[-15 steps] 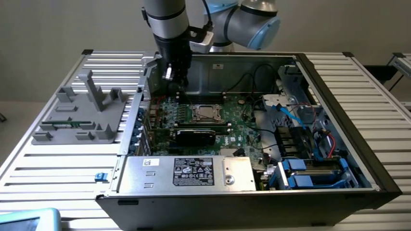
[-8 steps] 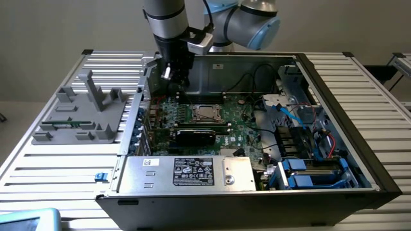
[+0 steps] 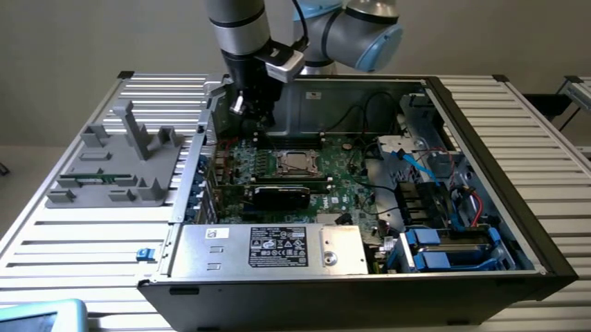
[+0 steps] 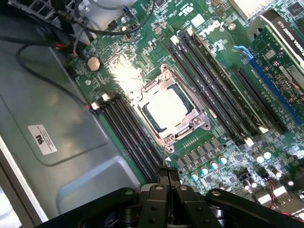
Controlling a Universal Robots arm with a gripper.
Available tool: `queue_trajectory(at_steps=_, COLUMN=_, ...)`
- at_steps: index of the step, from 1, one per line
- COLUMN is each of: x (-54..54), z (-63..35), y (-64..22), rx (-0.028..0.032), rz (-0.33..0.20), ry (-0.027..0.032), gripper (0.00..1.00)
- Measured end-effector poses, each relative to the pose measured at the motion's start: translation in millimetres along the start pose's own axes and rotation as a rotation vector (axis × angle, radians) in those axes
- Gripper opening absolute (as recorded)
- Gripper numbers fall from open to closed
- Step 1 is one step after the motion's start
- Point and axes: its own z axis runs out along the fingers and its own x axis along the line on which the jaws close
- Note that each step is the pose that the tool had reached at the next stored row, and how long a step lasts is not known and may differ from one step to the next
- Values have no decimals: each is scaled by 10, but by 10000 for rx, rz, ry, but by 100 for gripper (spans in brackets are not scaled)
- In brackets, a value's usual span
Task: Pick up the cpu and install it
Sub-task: 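Install the first cpu locking lever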
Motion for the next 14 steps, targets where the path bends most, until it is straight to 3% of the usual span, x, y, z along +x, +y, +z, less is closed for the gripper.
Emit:
queue_trajectory(at_steps=2, x=1, z=1, y=1, rx=-42, rz=257, ry=-18, gripper=12)
queue_trajectory(at_steps=3, x=1, z=1, y=1, rx=-34, rz=355, ry=-44, gripper=12)
queue_trajectory(at_steps=6, x=0, z=0, y=0, rx=57, rz=611, ry=-176, gripper=12)
queue_trajectory(at_steps=14, x=0, z=1, y=0, rx=681, rz=1270, ry=-797, gripper=12)
